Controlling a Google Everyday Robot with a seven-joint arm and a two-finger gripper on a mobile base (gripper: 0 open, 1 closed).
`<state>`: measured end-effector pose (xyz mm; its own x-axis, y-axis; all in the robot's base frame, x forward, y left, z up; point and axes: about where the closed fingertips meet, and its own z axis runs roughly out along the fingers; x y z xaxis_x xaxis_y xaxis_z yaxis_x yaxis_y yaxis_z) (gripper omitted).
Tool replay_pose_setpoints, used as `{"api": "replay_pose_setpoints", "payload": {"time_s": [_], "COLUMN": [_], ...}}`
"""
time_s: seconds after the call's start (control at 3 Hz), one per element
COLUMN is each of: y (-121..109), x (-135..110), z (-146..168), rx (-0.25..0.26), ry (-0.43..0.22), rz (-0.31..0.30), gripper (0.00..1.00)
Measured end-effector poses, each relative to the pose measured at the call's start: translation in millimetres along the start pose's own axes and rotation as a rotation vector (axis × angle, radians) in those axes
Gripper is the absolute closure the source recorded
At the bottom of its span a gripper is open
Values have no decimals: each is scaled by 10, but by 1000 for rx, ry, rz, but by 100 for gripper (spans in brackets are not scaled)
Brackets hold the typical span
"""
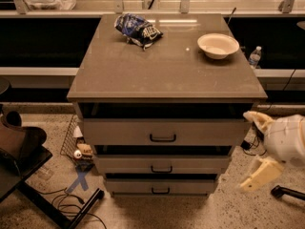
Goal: Open middle drawer
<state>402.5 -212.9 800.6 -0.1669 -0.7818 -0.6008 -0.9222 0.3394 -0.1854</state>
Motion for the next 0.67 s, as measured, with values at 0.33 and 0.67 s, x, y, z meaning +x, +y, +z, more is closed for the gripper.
{"api": "replay_pose_setpoints", "payload": {"time_s": [0.33,0.67], "y": [-216,-271], "x": [160,156], "z": [438,408], "rx": [128,148], "ry": [-167,-142], "rz": [-30,-72], "gripper": [0,0]}}
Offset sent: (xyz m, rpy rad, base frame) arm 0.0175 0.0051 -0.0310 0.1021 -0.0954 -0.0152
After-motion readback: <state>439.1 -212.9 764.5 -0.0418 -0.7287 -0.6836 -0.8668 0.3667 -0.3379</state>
